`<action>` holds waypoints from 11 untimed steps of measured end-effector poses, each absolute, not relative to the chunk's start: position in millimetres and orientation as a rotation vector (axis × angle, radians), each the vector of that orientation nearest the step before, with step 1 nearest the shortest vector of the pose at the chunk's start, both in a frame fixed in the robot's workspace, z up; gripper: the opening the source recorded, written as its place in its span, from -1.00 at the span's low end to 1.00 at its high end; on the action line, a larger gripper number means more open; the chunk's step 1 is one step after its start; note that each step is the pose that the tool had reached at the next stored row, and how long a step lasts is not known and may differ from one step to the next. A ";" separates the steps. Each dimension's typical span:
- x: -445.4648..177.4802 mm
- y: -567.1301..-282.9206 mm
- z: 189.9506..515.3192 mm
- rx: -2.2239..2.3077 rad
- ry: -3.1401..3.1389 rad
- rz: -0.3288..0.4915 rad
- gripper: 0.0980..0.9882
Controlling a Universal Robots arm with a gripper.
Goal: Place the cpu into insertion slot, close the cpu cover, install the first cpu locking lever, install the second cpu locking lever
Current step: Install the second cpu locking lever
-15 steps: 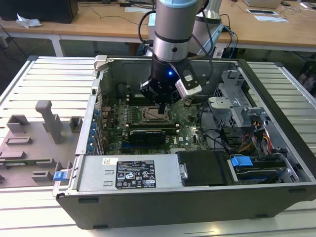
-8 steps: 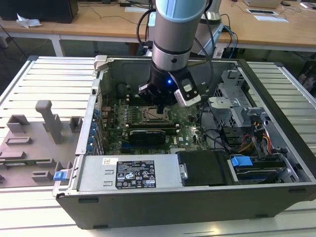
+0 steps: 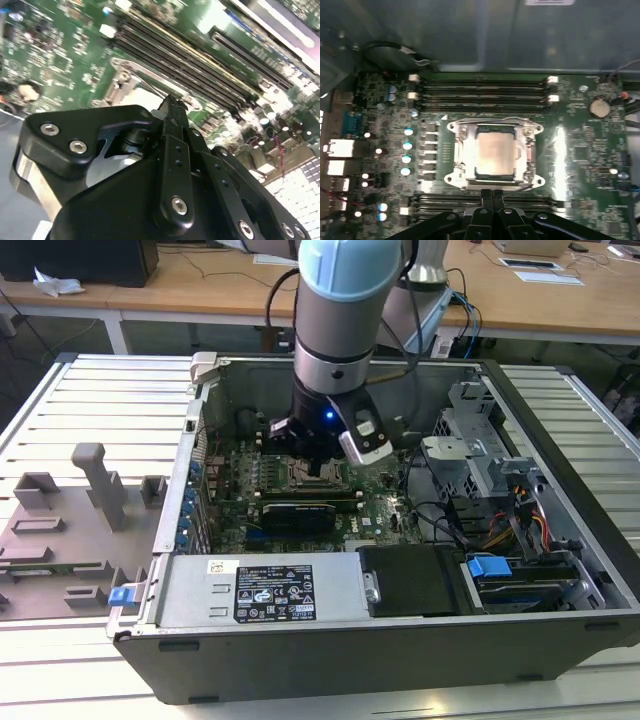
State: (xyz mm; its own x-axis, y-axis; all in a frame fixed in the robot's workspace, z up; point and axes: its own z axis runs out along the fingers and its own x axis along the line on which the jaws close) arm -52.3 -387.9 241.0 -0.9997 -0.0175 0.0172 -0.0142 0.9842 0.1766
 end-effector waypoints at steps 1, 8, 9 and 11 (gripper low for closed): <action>-56.0 -388.5 239.8 0.025 -3.110 -0.278 -0.98; -68.9 -392.8 218.0 0.121 -3.101 -0.295 -0.98; -69.7 -392.8 215.1 0.139 -3.099 -0.298 -0.98; -74.6 -392.8 208.7 0.177 -3.094 -0.305 -0.98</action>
State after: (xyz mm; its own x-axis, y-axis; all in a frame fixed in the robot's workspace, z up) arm -74.6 -392.8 208.7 -0.9931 -0.1158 0.0159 -0.1104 0.9743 0.1964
